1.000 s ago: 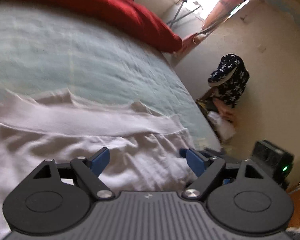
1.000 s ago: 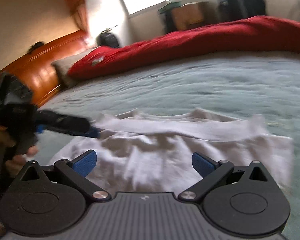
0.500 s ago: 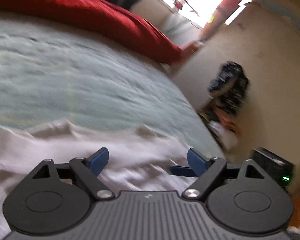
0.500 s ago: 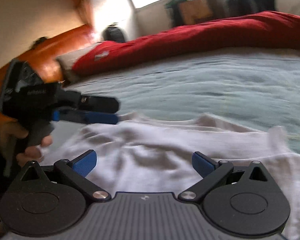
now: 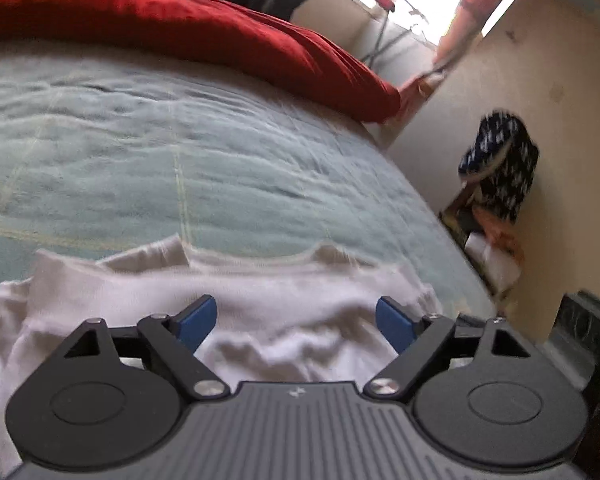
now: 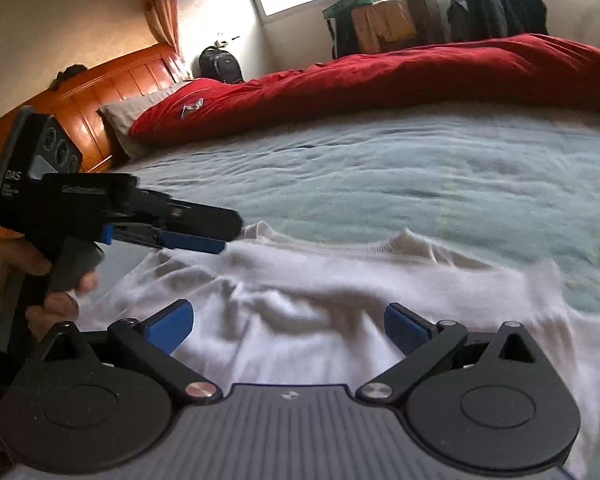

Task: Fold clothes

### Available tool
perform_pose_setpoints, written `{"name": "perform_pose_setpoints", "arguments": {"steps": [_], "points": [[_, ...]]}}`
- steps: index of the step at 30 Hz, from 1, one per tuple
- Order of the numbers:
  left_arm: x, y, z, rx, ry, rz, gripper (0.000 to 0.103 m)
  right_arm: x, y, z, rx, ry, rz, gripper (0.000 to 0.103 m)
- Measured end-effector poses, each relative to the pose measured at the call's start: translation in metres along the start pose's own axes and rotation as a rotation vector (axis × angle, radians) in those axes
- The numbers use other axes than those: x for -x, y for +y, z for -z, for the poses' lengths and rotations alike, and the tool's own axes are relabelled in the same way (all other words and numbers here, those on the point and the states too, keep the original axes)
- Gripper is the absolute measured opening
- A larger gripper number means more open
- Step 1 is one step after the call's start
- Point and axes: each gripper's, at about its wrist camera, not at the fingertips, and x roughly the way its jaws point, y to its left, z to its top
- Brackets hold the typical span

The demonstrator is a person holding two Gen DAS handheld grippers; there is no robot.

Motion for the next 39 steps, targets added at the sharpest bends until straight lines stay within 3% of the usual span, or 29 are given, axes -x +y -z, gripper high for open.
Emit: {"name": "perform_pose_setpoints", "arguments": {"steps": [3, 6, 11, 19, 22, 29, 36, 39], "points": [[0.020, -0.019, 0.023, -0.101, 0.012, -0.083, 0.089, 0.017, 0.000, 0.014, -0.030, -0.001, 0.054, 0.103], [0.032, -0.027, 0.044, -0.139, 0.028, -0.162, 0.089, 0.028, -0.006, 0.030, -0.082, 0.000, 0.101, 0.103], [0.041, -0.008, 0.078, -0.048, 0.052, -0.245, 0.089, 0.043, -0.015, 0.051, -0.156, 0.012, 0.174, 0.103], [0.064, -0.036, 0.098, -0.048, -0.011, -0.208, 0.089, 0.068, -0.004, 0.061, -0.184, -0.002, 0.204, 0.103], [0.060, -0.047, 0.107, -0.058, 0.003, -0.183, 0.089, 0.070, 0.002, 0.060, -0.186, 0.003, 0.210, 0.103], [0.055, -0.047, 0.134, -0.058, 0.060, -0.220, 0.089, 0.076, 0.010, 0.067, -0.177, 0.014, 0.219, 0.103], [0.079, -0.046, 0.139, -0.046, 0.021, -0.233, 0.089, 0.074, 0.005, 0.087, -0.216, 0.070, 0.245, 0.103], [0.078, -0.041, 0.139, -0.024, 0.023, -0.229, 0.089, 0.081, 0.009, 0.091, -0.217, 0.055, 0.241, 0.103]]}}
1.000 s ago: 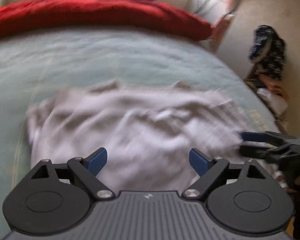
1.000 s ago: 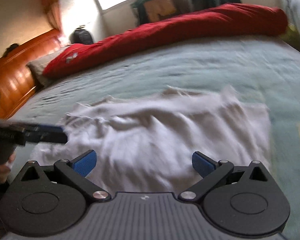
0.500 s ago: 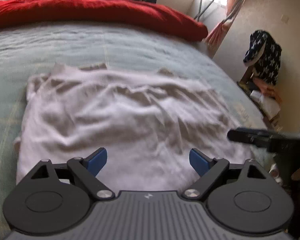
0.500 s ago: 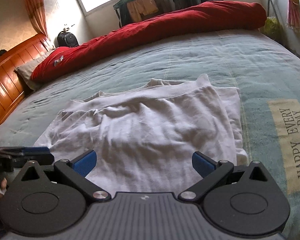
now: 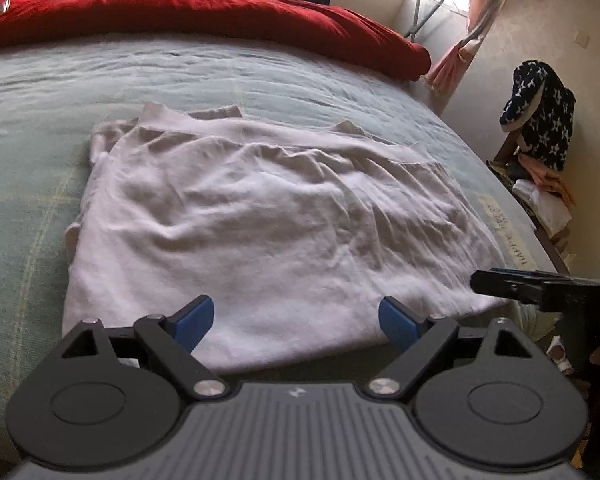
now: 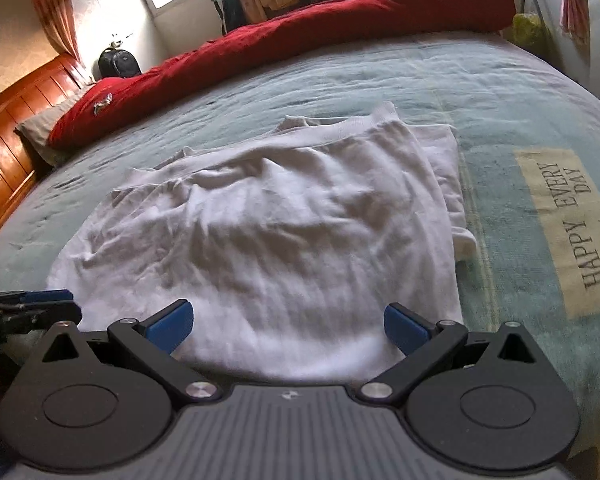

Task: Fold clothes
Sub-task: 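Move the open left gripper to the shirt's side edge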

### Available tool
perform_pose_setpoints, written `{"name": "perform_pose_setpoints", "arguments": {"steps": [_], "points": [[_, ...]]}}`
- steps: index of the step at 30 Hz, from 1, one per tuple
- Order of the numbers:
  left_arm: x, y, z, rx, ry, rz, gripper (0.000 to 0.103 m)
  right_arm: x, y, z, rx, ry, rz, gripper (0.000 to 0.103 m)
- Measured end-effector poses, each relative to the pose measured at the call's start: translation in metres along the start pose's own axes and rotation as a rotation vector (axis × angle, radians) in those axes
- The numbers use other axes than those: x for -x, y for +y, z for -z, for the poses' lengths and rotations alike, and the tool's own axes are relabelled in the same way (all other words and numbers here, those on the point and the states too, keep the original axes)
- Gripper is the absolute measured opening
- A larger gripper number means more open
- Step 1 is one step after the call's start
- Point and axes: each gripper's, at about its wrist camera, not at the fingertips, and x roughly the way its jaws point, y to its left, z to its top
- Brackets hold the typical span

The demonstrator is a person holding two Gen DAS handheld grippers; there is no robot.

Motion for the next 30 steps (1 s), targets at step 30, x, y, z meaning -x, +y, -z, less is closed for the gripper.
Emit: {"name": "perform_pose_setpoints", "arguments": {"steps": [30], "points": [[0.011, 0.017, 0.000, 0.098, -0.018, -0.030, 0.090, 0.004, -0.016, 0.015, -0.051, -0.027, 0.002, 0.103]]}}
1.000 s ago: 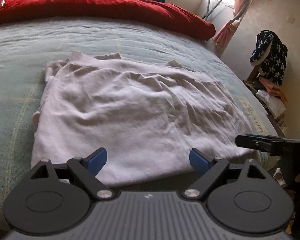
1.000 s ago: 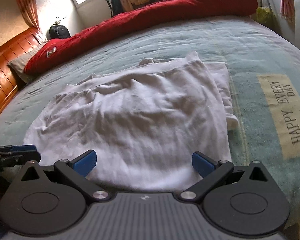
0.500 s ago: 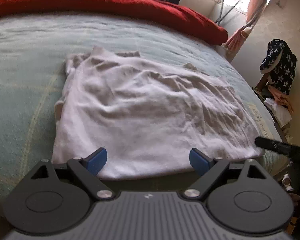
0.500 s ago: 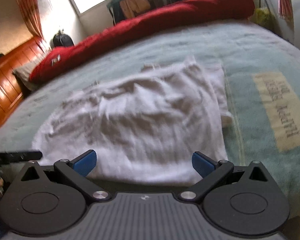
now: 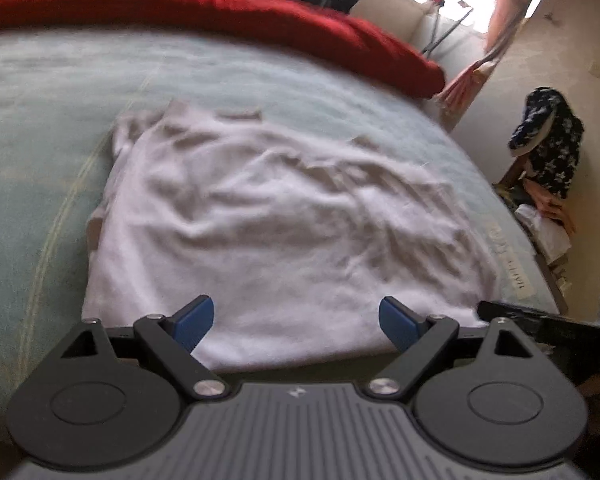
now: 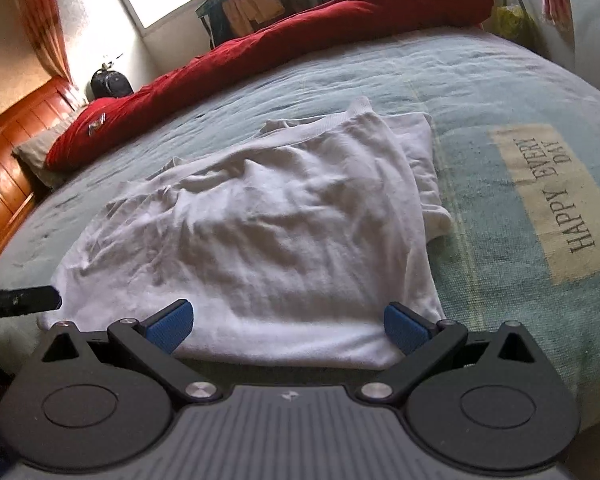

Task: Fold clothes
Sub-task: 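Move the open left gripper to the shirt's side edge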

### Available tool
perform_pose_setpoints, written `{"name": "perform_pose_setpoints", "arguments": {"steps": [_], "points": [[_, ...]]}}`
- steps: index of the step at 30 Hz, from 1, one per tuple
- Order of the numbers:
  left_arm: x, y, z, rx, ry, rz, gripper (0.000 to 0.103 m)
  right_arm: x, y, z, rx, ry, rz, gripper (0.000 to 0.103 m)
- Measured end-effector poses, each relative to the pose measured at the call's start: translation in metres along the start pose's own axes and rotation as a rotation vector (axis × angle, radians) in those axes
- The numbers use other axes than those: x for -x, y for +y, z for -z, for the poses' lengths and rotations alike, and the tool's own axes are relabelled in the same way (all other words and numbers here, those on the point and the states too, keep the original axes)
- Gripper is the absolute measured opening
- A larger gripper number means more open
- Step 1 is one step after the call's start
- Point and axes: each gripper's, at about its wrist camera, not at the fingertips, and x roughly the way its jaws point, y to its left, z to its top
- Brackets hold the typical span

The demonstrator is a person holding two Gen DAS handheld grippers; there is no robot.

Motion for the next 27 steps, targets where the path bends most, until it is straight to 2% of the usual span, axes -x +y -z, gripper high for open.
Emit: {"name": "perform_pose_setpoints", "arguments": {"steps": [3, 5, 9, 11, 15, 22, 27], "points": [[-0.006, 0.010, 0.003, 0.044, 0.029, -0.047, 0.089, 0.006, 0.006, -0.001, 0.018, -0.010, -0.006, 0.103], [0.003, 0.013, 0.001, 0.058, 0.006, -0.028, 0.090, 0.012, 0.015, -0.004, 0.043, -0.034, -0.050, 0.103], [0.015, 0.010, -0.005, 0.027, -0.043, -0.062, 0.090, 0.011, 0.044, -0.013, 0.127, -0.064, -0.171, 0.103], [0.018, 0.012, -0.006, 0.034, -0.053, -0.057, 0.090, -0.001, 0.063, -0.016, 0.170, -0.043, -0.230, 0.103], [0.022, 0.019, -0.003, 0.047, -0.057, -0.056, 0.090, -0.026, 0.092, -0.011, 0.246, -0.009, -0.290, 0.103], [0.025, 0.031, 0.000, 0.065, -0.062, -0.048, 0.090, -0.035, 0.104, 0.016, 0.287, 0.076, -0.238, 0.103], [0.023, 0.037, -0.003, 0.068, -0.068, -0.035, 0.090, -0.030, 0.120, 0.006, 0.291, 0.028, -0.263, 0.103]]}}
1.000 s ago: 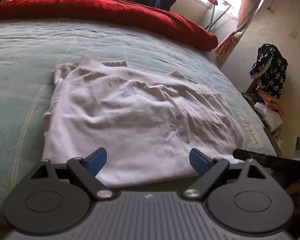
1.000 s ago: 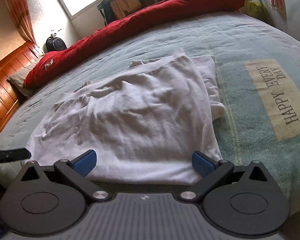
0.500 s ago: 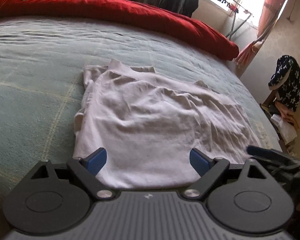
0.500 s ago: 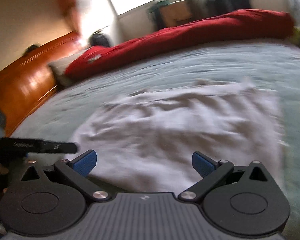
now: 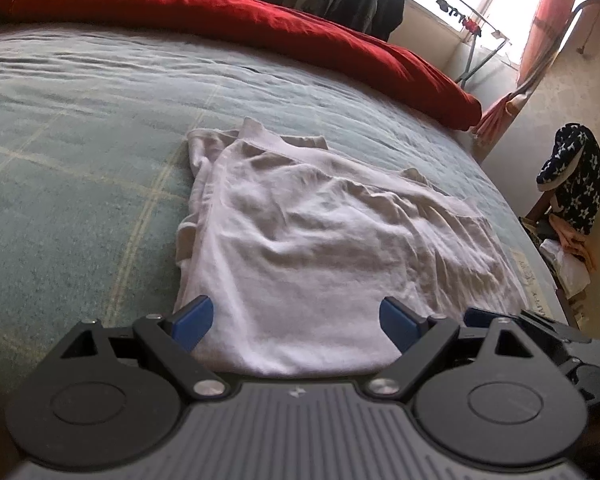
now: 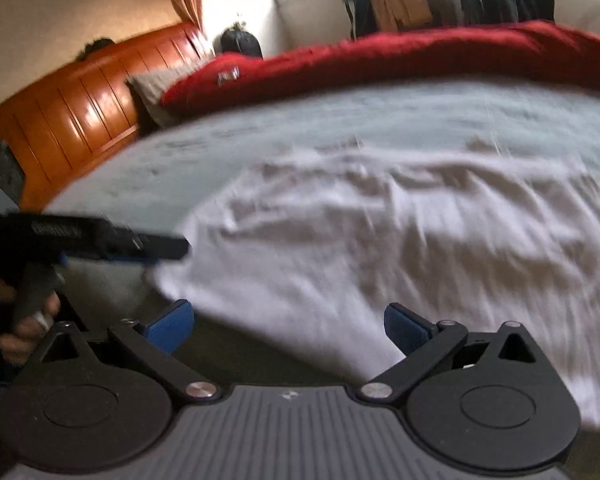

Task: Fold clothes
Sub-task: 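Move the open left gripper to the shirt's side edge, then close the left gripper on the shirt's side edge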

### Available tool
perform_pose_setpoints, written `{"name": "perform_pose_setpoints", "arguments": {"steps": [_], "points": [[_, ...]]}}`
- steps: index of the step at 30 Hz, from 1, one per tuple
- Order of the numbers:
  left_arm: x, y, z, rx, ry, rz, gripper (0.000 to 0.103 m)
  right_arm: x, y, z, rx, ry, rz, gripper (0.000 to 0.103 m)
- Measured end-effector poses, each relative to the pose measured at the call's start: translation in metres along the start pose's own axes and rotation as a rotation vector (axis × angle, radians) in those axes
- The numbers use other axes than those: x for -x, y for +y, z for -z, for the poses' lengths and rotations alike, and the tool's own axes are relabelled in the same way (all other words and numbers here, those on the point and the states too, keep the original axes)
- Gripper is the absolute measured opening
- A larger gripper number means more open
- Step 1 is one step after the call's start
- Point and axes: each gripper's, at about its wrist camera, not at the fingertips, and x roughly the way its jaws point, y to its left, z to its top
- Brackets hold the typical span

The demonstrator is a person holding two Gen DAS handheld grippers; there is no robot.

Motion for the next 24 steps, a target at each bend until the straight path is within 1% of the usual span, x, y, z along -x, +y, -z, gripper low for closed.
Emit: {"name": "perform_pose_setpoints", "arguments": {"steps": [3, 5, 8, 11, 13, 15, 17, 19, 21, 24], "points": [[0.003, 0.005, 0.001, 0.012, -0.007, 0.011, 0.090, -0.012, 0.005, -0.005, -0.018, 0.009, -0.009, 0.103], [0.005, 0.013, 0.003, 0.034, -0.009, 0.008, 0.090, -0.020, 0.006, 0.000, -0.043, 0.038, -0.031, 0.103], [0.007, 0.023, 0.001, 0.059, -0.014, 0.015, 0.090, -0.024, 0.013, 0.006, 0.009, 0.073, -0.004, 0.103], [0.011, 0.029, -0.009, 0.052, -0.039, 0.021, 0.090, -0.015, 0.015, 0.006, 0.015, 0.066, -0.002, 0.103], [0.012, 0.036, -0.019, 0.058, -0.061, 0.038, 0.090, -0.010, 0.012, 0.004, -0.003, 0.052, 0.012, 0.103], [0.011, 0.048, -0.032, 0.084, -0.080, 0.084, 0.090, -0.007, 0.008, 0.003, -0.018, 0.042, 0.025, 0.103], [0.004, 0.062, -0.045, 0.120, -0.080, 0.132, 0.090, -0.004, 0.004, 0.003, -0.032, 0.028, 0.037, 0.103], [-0.008, 0.077, -0.056, 0.155, -0.048, 0.168, 0.090, 0.000, 0.002, 0.001, -0.048, 0.001, 0.051, 0.103], [-0.024, 0.092, -0.064, 0.192, 0.009, 0.231, 0.090, 0.005, 0.000, -0.001, -0.067, -0.032, 0.054, 0.103], [-0.048, 0.109, -0.070, 0.251, 0.085, 0.275, 0.090, 0.009, -0.005, -0.004, -0.091, -0.066, 0.052, 0.103]]}}
